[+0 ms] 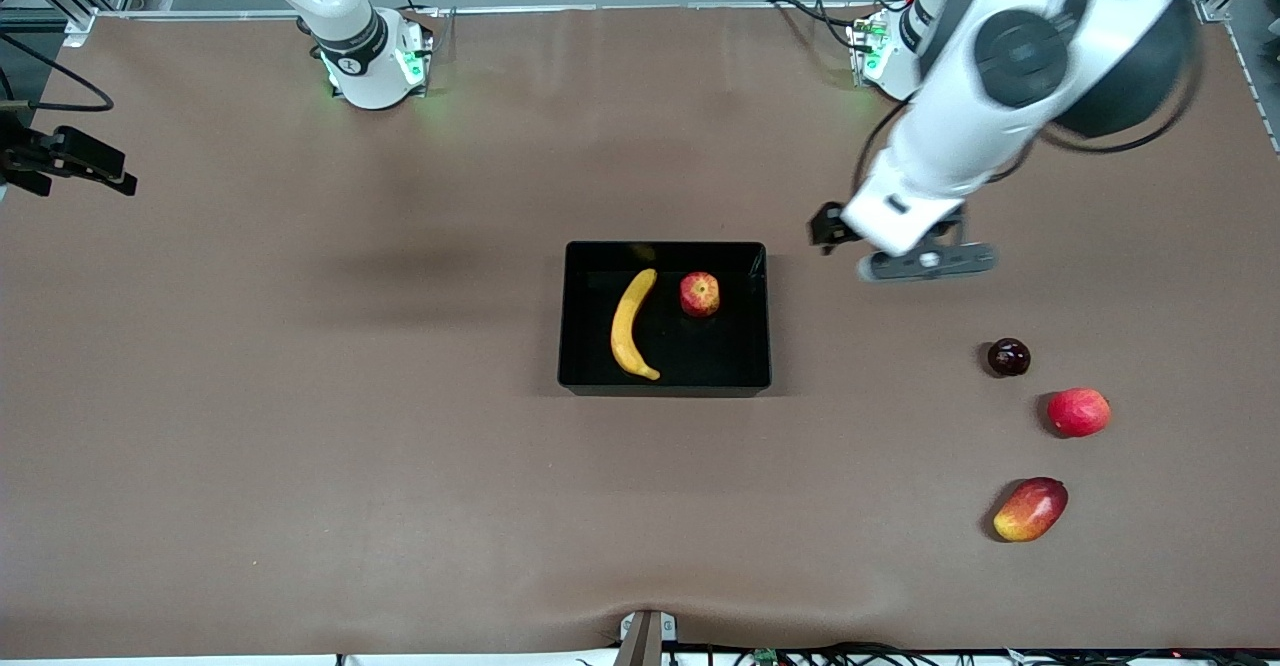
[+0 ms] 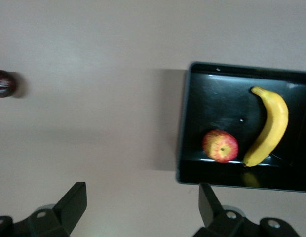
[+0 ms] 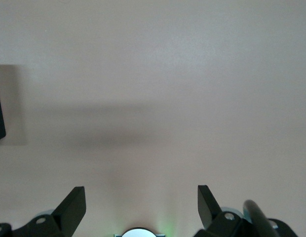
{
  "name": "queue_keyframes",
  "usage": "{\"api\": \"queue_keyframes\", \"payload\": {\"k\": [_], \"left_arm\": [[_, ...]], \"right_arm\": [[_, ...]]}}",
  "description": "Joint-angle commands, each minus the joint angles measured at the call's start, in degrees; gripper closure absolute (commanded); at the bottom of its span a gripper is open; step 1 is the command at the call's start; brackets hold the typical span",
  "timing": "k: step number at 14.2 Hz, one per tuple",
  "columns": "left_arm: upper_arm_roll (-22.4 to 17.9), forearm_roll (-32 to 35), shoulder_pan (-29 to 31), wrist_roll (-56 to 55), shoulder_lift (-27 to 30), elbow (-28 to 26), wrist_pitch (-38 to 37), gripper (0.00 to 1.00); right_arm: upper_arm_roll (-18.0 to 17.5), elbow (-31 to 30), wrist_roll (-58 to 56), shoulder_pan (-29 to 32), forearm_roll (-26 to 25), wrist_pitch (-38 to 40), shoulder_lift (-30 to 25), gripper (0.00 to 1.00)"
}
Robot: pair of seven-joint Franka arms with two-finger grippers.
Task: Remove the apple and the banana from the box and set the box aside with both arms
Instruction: 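Move the left gripper over the black box toward the red apple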
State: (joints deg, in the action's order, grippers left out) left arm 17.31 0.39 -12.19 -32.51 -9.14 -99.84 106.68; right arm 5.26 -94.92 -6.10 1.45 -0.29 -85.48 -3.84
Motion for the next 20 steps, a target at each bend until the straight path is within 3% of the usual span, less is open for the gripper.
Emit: {"api": "queue_keyframes", "payload": {"k": [1, 4, 9, 20], "left_arm": [[0.09, 0.05, -3.10, -2.81, -3.06, -1.93, 5.98, 0.00], [0.00, 0.74, -7.40, -9.65, -8.25, -1.67, 12.39, 0.00], [0.00, 3.65, -11.45, -10.64, -15.02, -0.53, 17.76, 0.00], [-0.26, 6.46, -15.06, -16.35, -23.20, -0.97, 25.59, 0.00]], "right_arm": [[-0.33, 0.79, -0.49, 0.66, -0.15, 0.67, 0.15, 0.00], [-0.33, 0.79, -0.49, 0.66, -0.15, 0.67, 0.15, 0.00], [-0.33, 0.79, -0.49, 0.66, -0.15, 0.67, 0.15, 0.00], [-0.25, 0.79, -0.41, 1.28, 1.08, 0.67, 0.24, 0.00]]}}
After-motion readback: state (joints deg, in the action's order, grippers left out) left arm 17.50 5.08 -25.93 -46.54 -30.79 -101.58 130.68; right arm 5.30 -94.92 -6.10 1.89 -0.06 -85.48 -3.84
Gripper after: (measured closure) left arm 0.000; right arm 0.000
